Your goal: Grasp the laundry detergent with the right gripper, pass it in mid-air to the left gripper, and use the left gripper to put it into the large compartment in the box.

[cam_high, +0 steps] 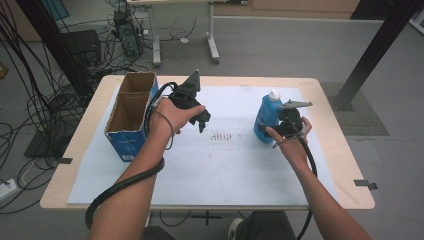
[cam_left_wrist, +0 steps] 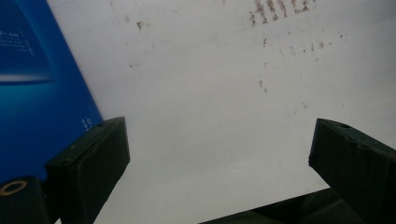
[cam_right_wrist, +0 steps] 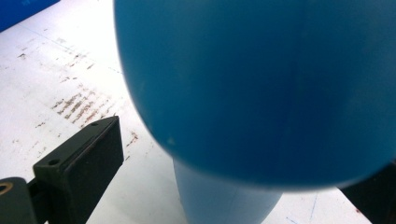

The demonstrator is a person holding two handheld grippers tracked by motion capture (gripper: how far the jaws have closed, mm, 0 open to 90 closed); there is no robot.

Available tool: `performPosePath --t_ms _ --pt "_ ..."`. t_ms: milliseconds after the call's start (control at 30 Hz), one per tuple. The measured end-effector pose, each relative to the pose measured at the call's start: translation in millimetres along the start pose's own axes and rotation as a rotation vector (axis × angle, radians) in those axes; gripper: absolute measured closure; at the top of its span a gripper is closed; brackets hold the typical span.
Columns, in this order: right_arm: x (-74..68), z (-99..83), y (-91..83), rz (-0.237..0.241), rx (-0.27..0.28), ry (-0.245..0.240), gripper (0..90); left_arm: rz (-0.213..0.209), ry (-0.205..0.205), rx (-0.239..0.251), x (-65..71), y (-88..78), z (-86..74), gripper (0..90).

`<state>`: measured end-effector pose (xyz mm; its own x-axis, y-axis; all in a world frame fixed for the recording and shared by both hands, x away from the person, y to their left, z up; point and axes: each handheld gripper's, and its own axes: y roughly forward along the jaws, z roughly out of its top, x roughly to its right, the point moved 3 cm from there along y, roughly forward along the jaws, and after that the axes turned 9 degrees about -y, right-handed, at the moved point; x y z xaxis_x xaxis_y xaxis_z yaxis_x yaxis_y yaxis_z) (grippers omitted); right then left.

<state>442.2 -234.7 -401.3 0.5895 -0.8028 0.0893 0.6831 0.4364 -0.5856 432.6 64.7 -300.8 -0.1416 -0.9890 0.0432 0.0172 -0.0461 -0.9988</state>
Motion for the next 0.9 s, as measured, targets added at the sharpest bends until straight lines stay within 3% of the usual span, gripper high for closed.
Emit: performPosePath --t_ms 900 --pt "1.1 1.1 -1.9 -0.029 0.011 -0.008 1.8 0.005 0.006 0.013 3.5 -4.8 2.0 5.7"
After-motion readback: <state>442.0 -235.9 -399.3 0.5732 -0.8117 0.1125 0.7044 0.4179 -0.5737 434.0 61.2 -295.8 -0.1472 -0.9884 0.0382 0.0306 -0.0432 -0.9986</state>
